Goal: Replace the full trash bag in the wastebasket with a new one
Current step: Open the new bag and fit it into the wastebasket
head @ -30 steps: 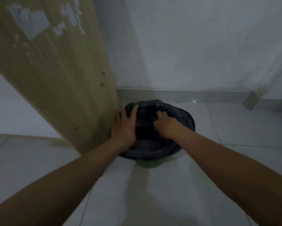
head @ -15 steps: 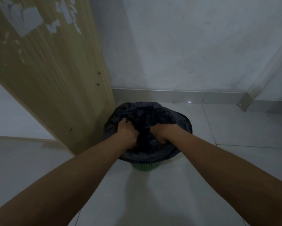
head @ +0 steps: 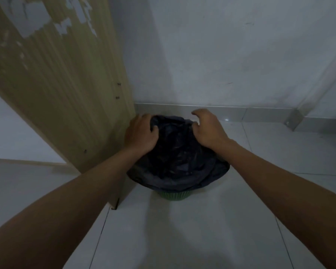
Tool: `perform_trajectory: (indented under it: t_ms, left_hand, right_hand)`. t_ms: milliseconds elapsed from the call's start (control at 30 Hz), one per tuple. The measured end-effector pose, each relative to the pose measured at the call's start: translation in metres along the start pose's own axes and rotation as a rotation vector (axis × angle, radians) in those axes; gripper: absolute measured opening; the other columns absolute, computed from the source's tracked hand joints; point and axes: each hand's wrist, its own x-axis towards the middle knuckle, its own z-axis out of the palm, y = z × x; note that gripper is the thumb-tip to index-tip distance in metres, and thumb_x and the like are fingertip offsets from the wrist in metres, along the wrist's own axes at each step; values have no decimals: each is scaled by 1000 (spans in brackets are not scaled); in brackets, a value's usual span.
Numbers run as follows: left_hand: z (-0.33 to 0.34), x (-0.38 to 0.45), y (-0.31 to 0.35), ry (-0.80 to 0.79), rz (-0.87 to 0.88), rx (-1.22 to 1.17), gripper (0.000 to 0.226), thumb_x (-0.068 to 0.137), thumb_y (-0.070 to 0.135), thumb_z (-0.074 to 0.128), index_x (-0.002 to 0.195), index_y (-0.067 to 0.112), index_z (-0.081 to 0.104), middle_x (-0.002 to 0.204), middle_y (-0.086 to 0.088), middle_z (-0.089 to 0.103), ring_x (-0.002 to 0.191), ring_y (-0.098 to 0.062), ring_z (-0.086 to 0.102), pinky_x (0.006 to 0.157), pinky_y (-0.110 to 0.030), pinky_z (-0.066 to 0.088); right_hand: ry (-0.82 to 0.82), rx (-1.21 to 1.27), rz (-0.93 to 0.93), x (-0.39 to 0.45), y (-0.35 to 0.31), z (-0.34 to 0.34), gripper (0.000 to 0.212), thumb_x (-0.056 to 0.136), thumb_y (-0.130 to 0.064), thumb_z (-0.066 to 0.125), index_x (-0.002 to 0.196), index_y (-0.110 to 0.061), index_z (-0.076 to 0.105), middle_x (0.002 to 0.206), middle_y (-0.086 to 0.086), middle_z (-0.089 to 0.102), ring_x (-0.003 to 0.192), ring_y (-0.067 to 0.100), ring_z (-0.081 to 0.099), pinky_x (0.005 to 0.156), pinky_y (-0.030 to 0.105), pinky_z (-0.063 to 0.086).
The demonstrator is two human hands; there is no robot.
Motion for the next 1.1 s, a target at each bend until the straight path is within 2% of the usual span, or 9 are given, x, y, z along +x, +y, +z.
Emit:
perform_trajectory:
  t_ms: [100,233,333,467,700,800,867,967,1100]
  left_hand:
    - [3,0,-9,-238,-272,-460,37,106,38,53,139,22,60,143,-5,61,133,-28,57,105,-30,44]
    - [-4,-11,-6,-423,-598,-978,58,101,67,42,125,23,70,113,-3,74,105,-27,69,90,-36,54]
    - [-3,-16,-6,-306,-729,-1190,70,95,78,34,112,21,72,101,-7,76,97,-28,69,86,-39,53]
    - [3,-20,-16,-9,-821,-1216,94,78,87,46,126,11,71,114,-14,76,104,-33,70,92,-48,56]
    - [17,-60,2,-93,-807,-1697,100,76,92,46,146,22,58,143,-11,61,136,-39,53,120,-60,33]
    - [22,-49,-3,13,-812,-1622,97,71,94,45,133,22,69,133,-11,69,123,-37,63,113,-57,44]
    - [19,-41,-6,73,-797,-1227,99,74,94,35,128,18,70,135,-12,68,120,-35,64,109,-51,47]
    - [2,-45,-16,303,-312,-457,71,96,70,41,134,13,59,140,-11,57,130,-32,54,113,-49,41]
    - [-4,-74,-24,108,334,-301,107,70,69,80,154,23,32,158,10,29,152,-10,27,125,-31,25]
  right_hand:
    - [-148,268,315,-2,8,6,47,101,-20,58,145,-4,53,144,16,59,130,29,58,112,33,42]
    - [-160,742,553,-7,10,-3,23,101,-17,58,112,-8,76,110,17,77,91,26,75,80,31,61]
    - [-214,1019,701,-14,19,-10,34,102,-38,55,111,-10,72,105,14,77,92,28,74,79,35,59]
    - [64,1048,748,-28,34,-7,48,100,-49,52,122,-9,68,121,8,74,105,24,71,81,34,55]
    - [-5,1452,794,-54,35,8,81,90,-79,40,127,-13,68,123,17,73,114,38,68,90,50,57]
    - [113,1487,835,-51,41,8,80,89,-78,44,127,-12,67,127,15,71,115,37,68,100,56,53]
    - [158,1311,795,-45,42,1,72,95,-70,42,121,-9,68,126,14,70,109,31,69,92,44,56]
    - [253,777,561,-38,46,-23,63,91,-74,45,105,-17,68,115,11,71,105,30,68,86,41,55]
    - [-412,643,334,-53,47,-53,99,73,-63,77,154,-34,30,142,-5,51,128,22,57,97,39,51]
